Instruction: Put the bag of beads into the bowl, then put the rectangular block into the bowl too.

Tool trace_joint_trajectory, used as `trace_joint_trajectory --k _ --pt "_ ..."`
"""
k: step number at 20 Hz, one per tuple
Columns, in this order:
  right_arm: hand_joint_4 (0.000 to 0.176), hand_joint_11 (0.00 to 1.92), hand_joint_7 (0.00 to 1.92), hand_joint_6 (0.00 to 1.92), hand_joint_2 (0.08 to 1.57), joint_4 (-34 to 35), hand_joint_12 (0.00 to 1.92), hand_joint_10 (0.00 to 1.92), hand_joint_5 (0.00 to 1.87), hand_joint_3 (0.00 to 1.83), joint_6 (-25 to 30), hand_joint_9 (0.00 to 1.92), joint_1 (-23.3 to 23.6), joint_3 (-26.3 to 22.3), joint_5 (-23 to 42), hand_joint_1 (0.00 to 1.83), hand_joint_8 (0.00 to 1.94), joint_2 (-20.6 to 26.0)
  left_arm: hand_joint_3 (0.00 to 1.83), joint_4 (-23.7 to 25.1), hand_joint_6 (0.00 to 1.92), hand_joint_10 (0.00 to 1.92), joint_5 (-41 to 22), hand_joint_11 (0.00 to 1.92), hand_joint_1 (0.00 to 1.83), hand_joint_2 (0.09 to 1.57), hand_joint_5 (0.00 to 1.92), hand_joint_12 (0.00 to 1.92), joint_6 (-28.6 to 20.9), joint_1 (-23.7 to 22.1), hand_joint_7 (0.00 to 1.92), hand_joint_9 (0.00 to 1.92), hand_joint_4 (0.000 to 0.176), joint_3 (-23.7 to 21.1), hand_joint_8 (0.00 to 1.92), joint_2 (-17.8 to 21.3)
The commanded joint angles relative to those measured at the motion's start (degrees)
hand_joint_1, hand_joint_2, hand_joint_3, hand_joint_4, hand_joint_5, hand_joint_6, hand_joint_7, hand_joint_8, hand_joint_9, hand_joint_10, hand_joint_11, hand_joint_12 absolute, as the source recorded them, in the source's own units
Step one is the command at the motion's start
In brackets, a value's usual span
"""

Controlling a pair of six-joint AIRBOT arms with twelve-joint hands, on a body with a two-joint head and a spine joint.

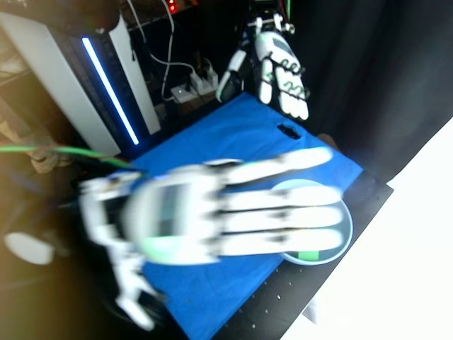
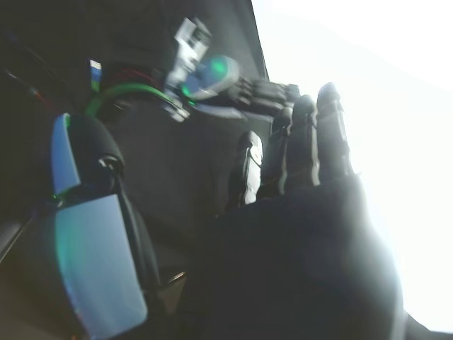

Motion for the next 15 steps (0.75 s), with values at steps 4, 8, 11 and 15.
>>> trace_joint_trajectory --k 4,8,11,15 --pt "0.176 0.0 0.0 0.0 1.03 9.6 0.0 0.0 0.0 0.01 0.2 0.0 -12.2 -11.9 24.1 0.63 0.0 8.9 0.0 -4.2 0.0 0.0 -16.2 0.01 0.58 0.84 0.0 0.0 0.6 4.2 0.0 0.0 0.148 -2.3 0.0 1.2" --pt "0.176 0.0 0.0 0.01 1.06 14.2 0.0 0.0 0.08 0.01 0.2 0.0 -20.1 -17.5 30.8 0.77 0.0 11.6 0.01 -8.0 0.0 0.0 -24.4 0.0 0.43 0.98 0.0 0.0 2.3 10.1 0.0 0.0 0.176 -5.4 0.0 2.4" --pt "0.176 0.0 0.0 0.0 1.02 15.4 0.0 0.0 0.0 0.0 0.2 0.0 -22.3 -18.2 31.2 0.69 0.0 12.1 0.01 -9.0 0.0 0.0 -26.5 0.05 0.54 0.89 0.0 0.03 2.4 11.0 0.0 0.0 0.171 -5.5 0.0 2.4" --pt "0.176 0.0 0.0 0.0 0.99 16.3 0.0 0.0 0.07 0.0 0.2 0.0 -23.1 -18.3 32.0 0.69 0.0 12.6 0.01 -9.5 0.0 0.0 -29.5 0.0 0.29 1.06 0.0 0.33 2.9 11.0 0.0 0.0 0.176 -5.5 0.0 2.9"
